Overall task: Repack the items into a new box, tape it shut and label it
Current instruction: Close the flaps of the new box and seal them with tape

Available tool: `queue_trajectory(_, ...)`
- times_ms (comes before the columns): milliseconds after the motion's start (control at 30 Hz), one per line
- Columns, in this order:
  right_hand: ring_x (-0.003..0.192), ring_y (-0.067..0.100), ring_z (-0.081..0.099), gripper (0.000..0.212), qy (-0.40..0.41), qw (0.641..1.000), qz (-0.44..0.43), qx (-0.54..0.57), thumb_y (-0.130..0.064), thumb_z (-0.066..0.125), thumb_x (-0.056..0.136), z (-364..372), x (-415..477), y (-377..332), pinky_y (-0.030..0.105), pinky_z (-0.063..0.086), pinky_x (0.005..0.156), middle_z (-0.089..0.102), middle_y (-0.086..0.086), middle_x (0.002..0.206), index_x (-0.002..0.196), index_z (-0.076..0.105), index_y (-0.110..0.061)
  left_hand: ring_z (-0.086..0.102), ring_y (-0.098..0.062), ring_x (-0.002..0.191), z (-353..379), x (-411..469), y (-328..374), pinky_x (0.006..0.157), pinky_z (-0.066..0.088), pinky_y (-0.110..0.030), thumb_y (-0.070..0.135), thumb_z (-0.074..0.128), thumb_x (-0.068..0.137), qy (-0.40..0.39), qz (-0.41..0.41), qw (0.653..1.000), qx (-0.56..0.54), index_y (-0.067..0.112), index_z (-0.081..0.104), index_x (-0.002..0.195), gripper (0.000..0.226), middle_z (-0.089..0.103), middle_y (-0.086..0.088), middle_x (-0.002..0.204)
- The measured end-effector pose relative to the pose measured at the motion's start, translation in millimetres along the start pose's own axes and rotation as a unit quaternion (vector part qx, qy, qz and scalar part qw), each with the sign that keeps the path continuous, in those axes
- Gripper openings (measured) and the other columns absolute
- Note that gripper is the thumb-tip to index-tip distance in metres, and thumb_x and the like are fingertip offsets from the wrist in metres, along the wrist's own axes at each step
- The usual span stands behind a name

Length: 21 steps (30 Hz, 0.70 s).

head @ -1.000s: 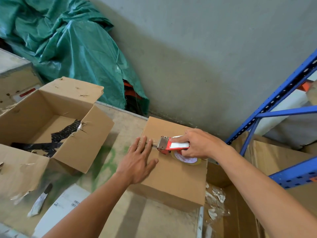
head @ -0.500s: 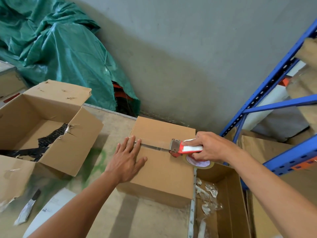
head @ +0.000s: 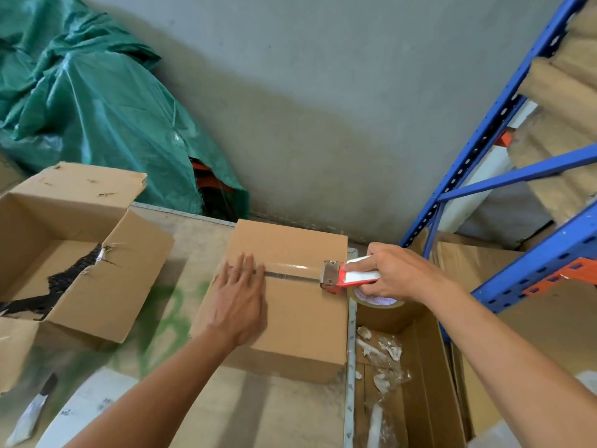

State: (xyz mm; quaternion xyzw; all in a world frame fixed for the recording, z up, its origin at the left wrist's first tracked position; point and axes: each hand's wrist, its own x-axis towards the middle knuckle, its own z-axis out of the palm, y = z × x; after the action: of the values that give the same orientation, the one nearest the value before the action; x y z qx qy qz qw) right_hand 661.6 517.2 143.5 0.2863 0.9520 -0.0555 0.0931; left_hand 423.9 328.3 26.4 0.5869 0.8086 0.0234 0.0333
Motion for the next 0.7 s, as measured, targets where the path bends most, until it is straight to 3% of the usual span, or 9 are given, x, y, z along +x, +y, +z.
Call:
queue_trajectory(100,0.081,0.01,0.045,0.045,-0.009,1.0,-0.001,-0.005,-0.046,0.065,0.094,1,-1,-2,0.022,0.03,0.058,0.044,-0.009,0.096,0.137,0.056,-0.052,-0.003,-0.03,0.157,13,1,25,0.127,-0.001,-0.044,0.054,0.01,0.1,-0.008,0.023,0.996,-0.081,0.011,0.006,0.163,0.076,0.004,-0.018,0.169)
queue_trajectory(200,0.076,0.009,0.044,0.044,-0.004,1.0,0.005,0.002,-0.044,0.066,0.094,4,-2,-2,0.023,0.029,0.057,0.045,-0.008,0.094,0.137,0.057,-0.051,-0.012,-0.028,0.156,21,4,27,0.127,-0.004,-0.046,0.067,0.012,0.099,-0.022,0.013,0.998,-0.063,0.016,-0.001,0.163,0.083,-0.006,-0.015,0.169)
queue_trajectory(300,0.074,0.008,0.043,0.043,-0.006,1.0,0.011,0.007,-0.044,0.066,0.094,10,-4,-2,0.023,0.027,0.056,0.044,-0.01,0.093,0.136,0.059,-0.049,-0.012,-0.026,0.156,19,6,29,0.127,-0.005,-0.043,0.06,0.014,0.102,-0.006,0.035,0.998,-0.057,0.012,-0.002,0.162,0.079,-0.009,-0.013,0.169)
queue_trajectory(400,0.079,0.01,0.045,0.045,-0.009,1.0,0.011,0.02,-0.046,0.066,0.094,13,-5,-2,0.021,0.028,0.058,0.046,-0.009,0.095,0.138,0.058,-0.049,-0.012,-0.026,0.156,19,7,34,0.127,-0.006,-0.043,0.049,0.012,0.104,-0.018,0.057,0.996,-0.063,0.019,-0.004,0.163,0.067,-0.007,-0.01,0.17)
queue_trajectory(533,0.075,0.007,0.043,0.044,-0.003,1.0,0.013,0.019,-0.045,0.066,0.094,13,-3,1,0.021,0.028,0.058,0.047,-0.007,0.097,0.138,0.058,-0.046,-0.008,-0.029,0.157,14,14,38,0.127,-0.003,-0.046,0.047,0.013,0.104,-0.047,0.048,0.996,-0.053,0.018,0.0,0.163,0.067,-0.005,-0.013,0.17)
queue_trajectory(700,0.082,0.009,0.045,0.048,-0.004,1.0,0.014,0.025,-0.045,0.066,0.094,17,-3,5,0.021,0.028,0.059,0.048,-0.007,0.099,0.14,0.055,-0.049,-0.012,-0.029,0.156,12,19,63,0.127,-0.006,-0.046,0.045,0.012,0.105,-0.022,0.052,0.996,-0.07,0.013,-0.004,0.162,0.068,-0.008,-0.012,0.17)
